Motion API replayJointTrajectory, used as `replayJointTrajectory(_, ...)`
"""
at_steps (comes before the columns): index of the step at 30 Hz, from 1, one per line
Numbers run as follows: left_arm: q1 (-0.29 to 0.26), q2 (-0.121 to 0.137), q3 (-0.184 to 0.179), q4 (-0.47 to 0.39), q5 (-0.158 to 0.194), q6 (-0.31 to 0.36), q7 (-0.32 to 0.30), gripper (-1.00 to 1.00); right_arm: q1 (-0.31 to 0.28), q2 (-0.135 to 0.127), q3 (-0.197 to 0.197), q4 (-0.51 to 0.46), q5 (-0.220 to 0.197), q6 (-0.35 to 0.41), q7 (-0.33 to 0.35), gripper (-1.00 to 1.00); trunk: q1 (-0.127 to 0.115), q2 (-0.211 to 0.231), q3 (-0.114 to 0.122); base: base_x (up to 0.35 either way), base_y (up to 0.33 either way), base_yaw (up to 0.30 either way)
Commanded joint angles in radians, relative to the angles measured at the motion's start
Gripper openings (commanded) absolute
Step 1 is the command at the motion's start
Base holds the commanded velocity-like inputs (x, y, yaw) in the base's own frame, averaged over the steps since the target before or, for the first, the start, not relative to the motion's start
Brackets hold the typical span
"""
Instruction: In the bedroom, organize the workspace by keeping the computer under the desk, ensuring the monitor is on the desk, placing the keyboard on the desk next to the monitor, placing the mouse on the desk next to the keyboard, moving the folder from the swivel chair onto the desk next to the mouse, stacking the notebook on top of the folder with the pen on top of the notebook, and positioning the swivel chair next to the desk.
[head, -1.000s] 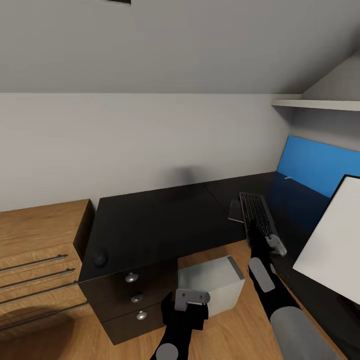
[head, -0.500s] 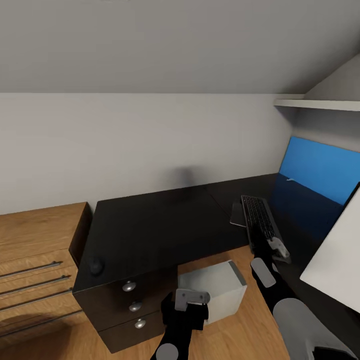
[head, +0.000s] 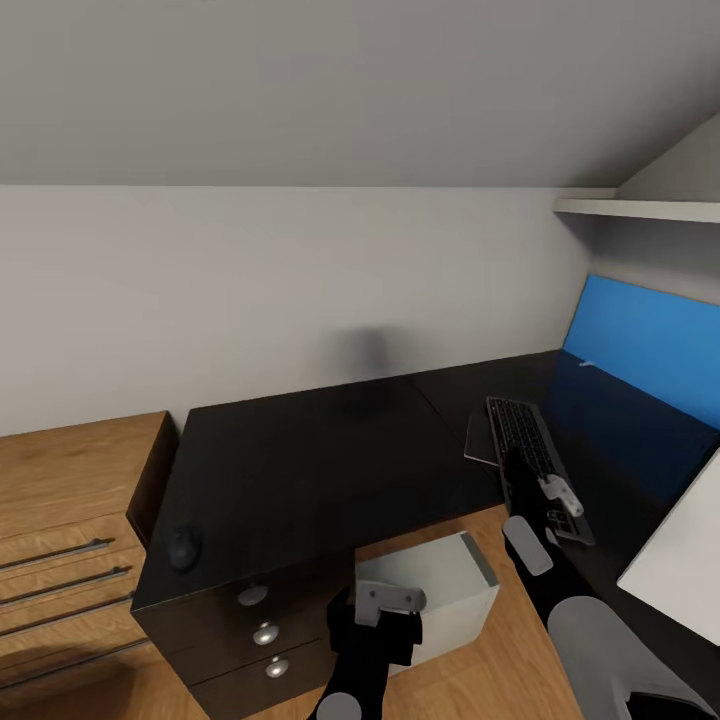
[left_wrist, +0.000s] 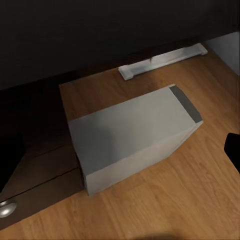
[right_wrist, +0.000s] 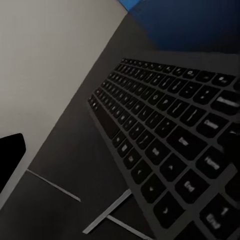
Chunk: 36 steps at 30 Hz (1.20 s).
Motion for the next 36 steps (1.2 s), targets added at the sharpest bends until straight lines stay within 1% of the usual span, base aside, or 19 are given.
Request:
replayJointTrajectory(1, -0.001, 0.000, -0.003, -0.001, 0.008, 0.003, 0.009, 1.00, -0.001, -0.001, 0.002, 0.000, -0.005, -0.004, -0.004, 1.00, 0.000, -0.001, -0.001, 0.003, 0.000, 0.000)
replayJointTrajectory(2, -0.001, 0.000, -0.004, -0.001, 0.008, 0.003, 0.009, 1.00, -0.001, -0.001, 0.002, 0.000, -0.005, -0.004, -0.005, 1.00, 0.000, -0.001, -0.001, 0.002, 0.000, 0.000)
replayJointTrajectory(3, -0.001, 0.000, -0.009, -0.001, 0.008, 0.003, 0.009, 1.00, -0.001, -0.004, 0.003, 0.000, -0.005, -0.005, -0.041, 1.00, 0.000, -0.001, -0.001, 0.000, 0.000, 0.000)
replayJointTrajectory(5, -0.001, 0.000, -0.012, -0.001, 0.008, 0.003, 0.009, 1.00, -0.001, -0.006, 0.004, -0.001, -0.004, -0.005, -0.076, 1.00, 0.000, -0.001, -0.001, 0.000, 0.000, 0.000)
replayJointTrajectory(6, -0.001, 0.000, -0.014, -0.001, 0.008, 0.003, 0.009, 1.00, -0.001, -0.008, 0.006, -0.002, 0.000, -0.005, -0.105, 1.00, 0.000, -0.001, -0.001, 0.000, 0.000, 0.000)
replayJointTrajectory(7, -0.001, 0.000, -0.015, -0.001, 0.008, 0.003, 0.009, 1.00, -0.001, -0.009, 0.006, -0.002, 0.003, -0.005, -0.116, 1.00, 0.000, -0.001, -0.001, 0.000, 0.000, 0.000)
replayJointTrajectory(9, -0.001, 0.000, -0.017, -0.001, 0.008, 0.003, 0.009, 1.00, -0.001, -0.014, 0.008, -0.003, 0.021, -0.005, -0.143, 1.00, 0.000, -0.001, -0.001, 0.000, 0.000, 0.000)
replayJointTrajectory(10, -0.001, 0.000, -0.018, -0.001, 0.008, 0.003, 0.009, 1.00, -0.001, -0.017, 0.008, -0.003, 0.040, -0.004, -0.159, 1.00, 0.000, -0.001, -0.001, 0.000, 0.000, 0.000)
replayJointTrajectory(14, -0.001, 0.000, -0.019, -0.001, 0.008, 0.003, 0.009, 1.00, -0.001, -0.018, 0.009, -0.003, 0.088, -0.003, -0.210, 1.00, 0.000, -0.001, -0.001, 0.000, 0.000, 0.000)
replayJointTrajectory(20, -0.001, 0.000, -0.020, -0.001, 0.008, 0.003, 0.009, 1.00, -0.001, -0.018, 0.010, -0.008, 0.174, -0.002, -0.331, 1.00, 0.000, -0.001, -0.001, 0.000, 0.000, 0.000)
replayJointTrajectory(21, -0.001, 0.000, -0.020, -0.001, 0.008, 0.003, 0.009, 1.00, -0.001, -0.017, 0.010, -0.011, 0.250, -0.004, -0.408, 1.00, 0.000, -0.001, -0.001, 0.000, 0.000, 0.000)
replayJointTrajectory(24, -0.001, 0.000, -0.020, -0.001, 0.008, 0.003, 0.009, 1.00, -0.001, -0.016, 0.009, -0.011, 0.286, -0.012, -0.426, 1.00, 0.000, -0.001, -0.001, 0.000, 0.000, 0.000)
replayJointTrajectory(25, -0.001, 0.000, -0.020, -0.001, 0.008, 0.003, 0.009, 1.00, -0.001, -0.016, 0.008, -0.011, 0.302, -0.024, -0.433, 1.00, 0.000, -0.001, -0.001, 0.000, 0.000, 0.000)
replayJointTrajectory(27, -0.001, 0.000, -0.020, -0.001, 0.008, 0.003, 0.009, 1.00, -0.001, -0.015, 0.008, -0.010, 0.316, -0.054, -0.438, 1.00, 0.000, -0.001, -0.001, 0.000, 0.000, 0.000)
replayJointTrajectory(31, -0.001, 0.000, -0.020, -0.001, 0.008, 0.003, 0.009, 1.00, -0.001, -0.016, 0.008, -0.008, 0.322, -0.087, -0.440, 1.00, 0.000, -0.001, -0.001, 0.000, 0.000, 0.000)
replayJointTrajectory(36, -0.001, 0.000, -0.020, -0.001, 0.008, 0.003, 0.009, 1.00, -0.001, -0.016, 0.010, -0.006, 0.327, -0.101, -0.443, 1.00, 0.000, -0.001, -0.001, 0.000, 0.000, 0.000)
